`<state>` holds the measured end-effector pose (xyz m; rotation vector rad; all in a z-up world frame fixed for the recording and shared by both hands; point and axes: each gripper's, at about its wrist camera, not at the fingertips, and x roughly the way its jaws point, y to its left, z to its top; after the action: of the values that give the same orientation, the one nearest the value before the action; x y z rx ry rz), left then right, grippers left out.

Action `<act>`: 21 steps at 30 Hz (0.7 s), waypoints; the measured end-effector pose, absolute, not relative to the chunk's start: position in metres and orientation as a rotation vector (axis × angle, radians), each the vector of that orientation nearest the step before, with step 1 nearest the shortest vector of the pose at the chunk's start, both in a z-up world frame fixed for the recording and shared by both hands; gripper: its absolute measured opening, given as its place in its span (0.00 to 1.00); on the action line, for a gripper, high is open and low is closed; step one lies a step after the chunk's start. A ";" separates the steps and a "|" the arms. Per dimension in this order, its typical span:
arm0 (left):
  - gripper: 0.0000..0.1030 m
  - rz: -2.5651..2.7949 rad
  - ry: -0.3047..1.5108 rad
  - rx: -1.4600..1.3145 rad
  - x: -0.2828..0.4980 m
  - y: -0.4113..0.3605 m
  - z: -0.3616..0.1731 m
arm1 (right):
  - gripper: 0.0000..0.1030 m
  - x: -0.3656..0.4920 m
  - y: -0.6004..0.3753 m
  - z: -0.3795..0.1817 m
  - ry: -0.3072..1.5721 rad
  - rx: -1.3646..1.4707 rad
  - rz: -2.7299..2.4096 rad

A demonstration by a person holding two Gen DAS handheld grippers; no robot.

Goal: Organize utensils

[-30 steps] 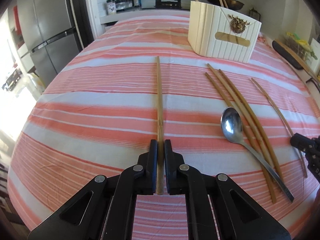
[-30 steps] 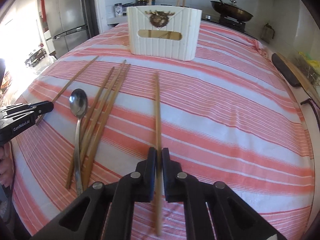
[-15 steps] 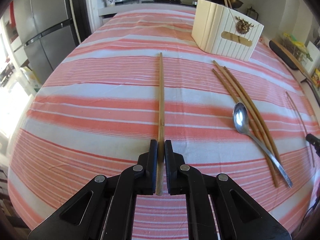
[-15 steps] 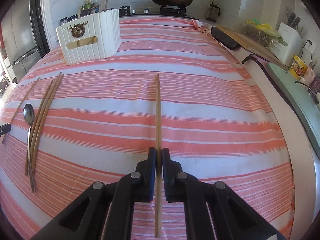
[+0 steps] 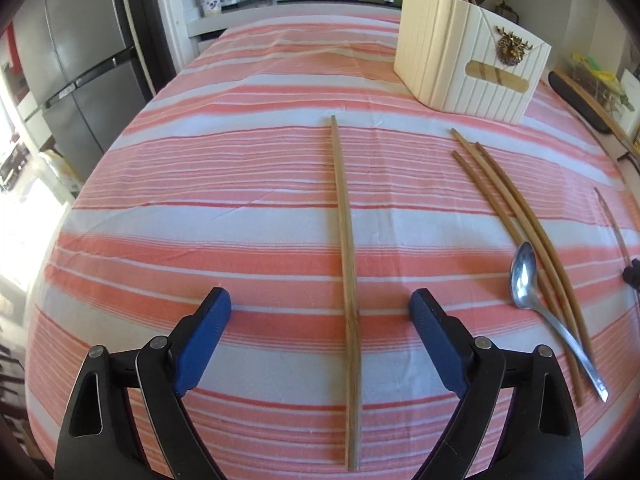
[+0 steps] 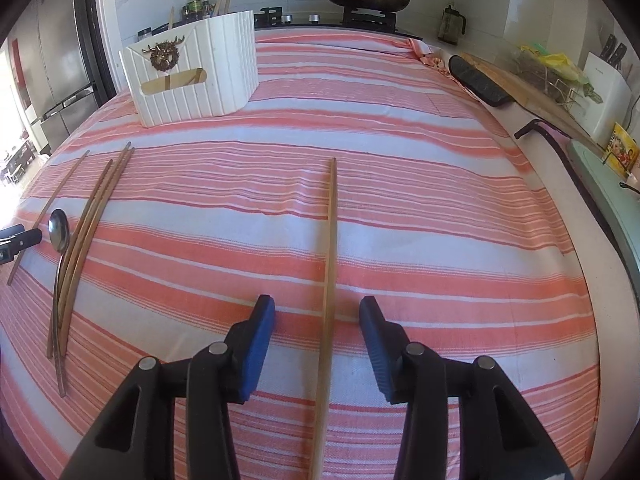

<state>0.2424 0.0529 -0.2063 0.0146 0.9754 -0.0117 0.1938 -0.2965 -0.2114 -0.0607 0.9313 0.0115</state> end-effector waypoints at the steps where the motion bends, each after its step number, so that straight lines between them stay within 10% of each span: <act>1: 0.93 -0.009 0.980 0.012 0.245 0.054 -0.206 | 0.44 0.194 -0.296 -0.212 0.925 -0.065 0.014; 21: 0.98 -0.097 1.114 0.031 0.257 0.062 -0.204 | 0.44 0.192 -0.298 -0.210 0.941 -0.080 0.070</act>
<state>0.2566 0.0624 -0.2044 0.0306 1.1144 -0.0972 0.1923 -0.2978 -0.2101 -0.0802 0.9406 0.0695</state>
